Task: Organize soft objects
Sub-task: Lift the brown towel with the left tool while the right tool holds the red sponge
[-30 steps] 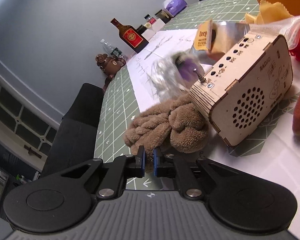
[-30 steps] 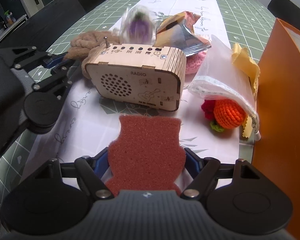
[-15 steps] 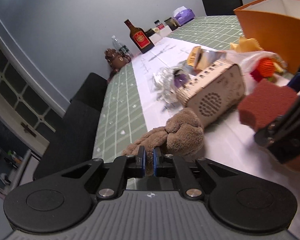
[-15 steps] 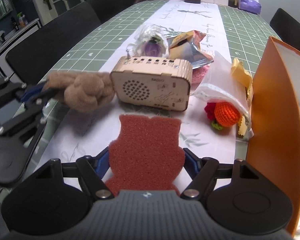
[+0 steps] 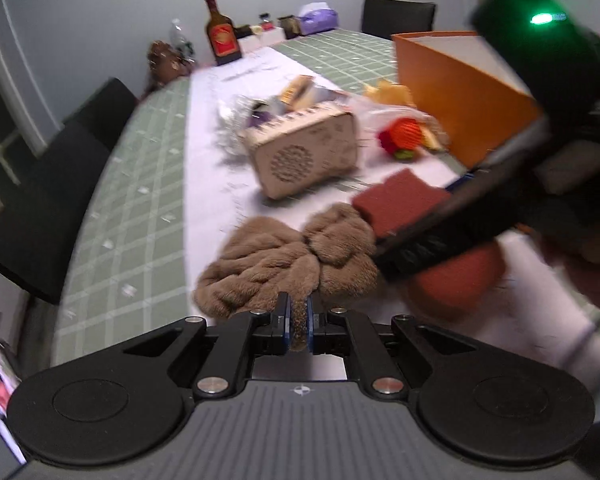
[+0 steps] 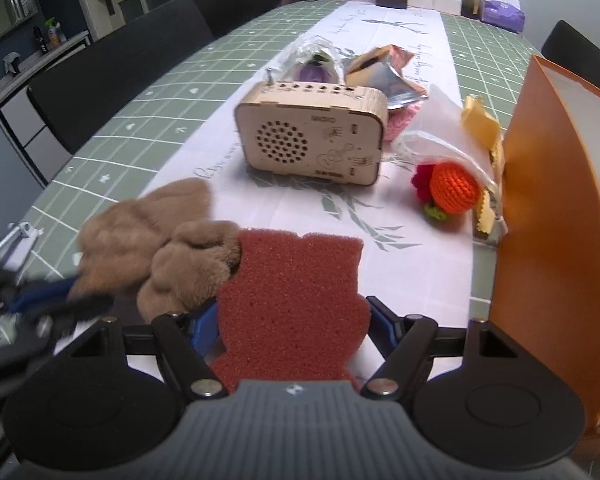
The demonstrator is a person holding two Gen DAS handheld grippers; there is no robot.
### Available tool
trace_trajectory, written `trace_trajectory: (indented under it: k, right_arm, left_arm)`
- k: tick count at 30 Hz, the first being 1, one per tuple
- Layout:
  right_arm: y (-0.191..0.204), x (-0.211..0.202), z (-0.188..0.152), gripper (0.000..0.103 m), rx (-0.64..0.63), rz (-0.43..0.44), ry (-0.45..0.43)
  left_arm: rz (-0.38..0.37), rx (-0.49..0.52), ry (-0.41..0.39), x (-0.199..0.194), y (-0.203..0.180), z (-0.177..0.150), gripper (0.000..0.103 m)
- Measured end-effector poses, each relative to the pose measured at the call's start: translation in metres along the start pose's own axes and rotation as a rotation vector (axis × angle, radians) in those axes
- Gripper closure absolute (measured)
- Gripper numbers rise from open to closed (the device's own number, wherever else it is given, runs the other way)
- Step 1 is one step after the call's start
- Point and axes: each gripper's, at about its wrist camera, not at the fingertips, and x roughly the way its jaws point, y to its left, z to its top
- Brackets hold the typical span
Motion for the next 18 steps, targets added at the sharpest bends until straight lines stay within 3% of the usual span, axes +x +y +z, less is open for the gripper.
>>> trace_trajectory:
  k: [2,5,8,9,10,13,18]
  right_arm:
    - [0.001,0.002,-0.002,0.03,-0.027,-0.012,0.004]
    - [0.003,0.001,-0.007,0.029,-0.067,-0.029,-0.006]
    - [0.004,-0.003,-0.011,0.027,-0.077,-0.039,-0.016]
    - [0.005,-0.006,-0.013,0.025,-0.075,-0.038,-0.016]
    - [0.004,-0.008,-0.015,0.022,-0.072,-0.038,-0.018]
    - [0.004,-0.015,-0.021,0.018,-0.057,-0.038,-0.032]
    - [0.007,-0.021,-0.033,0.015,-0.022,-0.029,-0.036]
  left_arm:
    - [-0.03,-0.011,-0.007,-0.002,-0.003,-0.004,0.093]
    - [-0.059,0.011,-0.039,-0.008,-0.004,-0.007,0.084]
    - [-0.08,0.101,-0.081,-0.02,-0.007,-0.009,0.05]
    - [-0.076,0.141,-0.103,-0.024,-0.008,-0.009,0.034]
    - [-0.071,0.186,-0.124,-0.027,-0.008,-0.009,0.026]
    - [-0.045,0.319,-0.146,-0.027,-0.007,-0.008,0.017]
    - [-0.022,0.497,-0.126,0.001,-0.01,-0.01,0.016]
